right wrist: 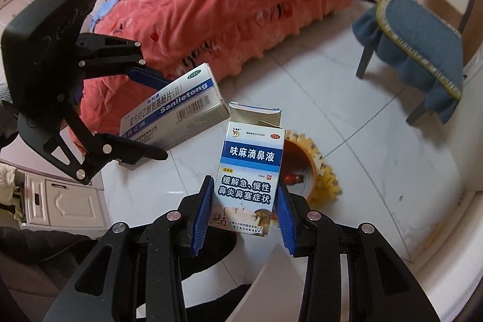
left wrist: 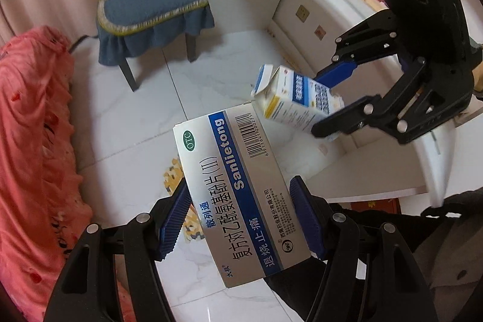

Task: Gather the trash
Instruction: 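Carry both medicine boxes down to the orange floor bin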

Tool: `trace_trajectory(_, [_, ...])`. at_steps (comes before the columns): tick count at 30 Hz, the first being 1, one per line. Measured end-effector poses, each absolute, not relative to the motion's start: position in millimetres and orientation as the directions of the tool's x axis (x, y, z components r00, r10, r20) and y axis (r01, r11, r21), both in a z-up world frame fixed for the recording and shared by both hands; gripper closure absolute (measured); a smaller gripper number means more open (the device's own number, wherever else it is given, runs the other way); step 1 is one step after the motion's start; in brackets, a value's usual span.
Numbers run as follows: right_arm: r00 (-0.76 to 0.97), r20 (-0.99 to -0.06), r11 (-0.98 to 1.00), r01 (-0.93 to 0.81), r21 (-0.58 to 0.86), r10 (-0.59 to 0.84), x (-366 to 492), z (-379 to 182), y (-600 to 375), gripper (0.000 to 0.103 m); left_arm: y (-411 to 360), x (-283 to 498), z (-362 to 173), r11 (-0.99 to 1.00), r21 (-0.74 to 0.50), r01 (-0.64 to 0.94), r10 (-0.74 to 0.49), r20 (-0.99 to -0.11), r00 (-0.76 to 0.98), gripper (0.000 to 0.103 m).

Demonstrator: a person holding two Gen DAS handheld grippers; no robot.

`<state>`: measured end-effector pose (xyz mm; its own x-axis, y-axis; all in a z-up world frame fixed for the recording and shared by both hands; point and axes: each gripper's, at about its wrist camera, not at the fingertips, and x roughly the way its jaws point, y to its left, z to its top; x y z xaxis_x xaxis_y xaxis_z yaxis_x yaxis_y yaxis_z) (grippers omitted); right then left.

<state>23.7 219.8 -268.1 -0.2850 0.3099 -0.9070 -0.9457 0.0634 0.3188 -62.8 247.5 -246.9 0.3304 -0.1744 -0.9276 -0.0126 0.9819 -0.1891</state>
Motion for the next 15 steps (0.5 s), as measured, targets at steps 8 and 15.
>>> trace_trajectory(8, [-0.307,-0.930,0.136,-0.932,0.337,0.204,30,-347,255,0.063,268,-62,-308,0.967,-0.252,-0.039,-0.231,-0.929,0.288,0.035])
trace_trajectory(15, [-0.315,-0.940,0.163,-0.929,0.333,0.129,27,-392,272,0.060,271,-61,-332,0.959,-0.283,-0.031,-0.266,-0.928,0.262,0.035])
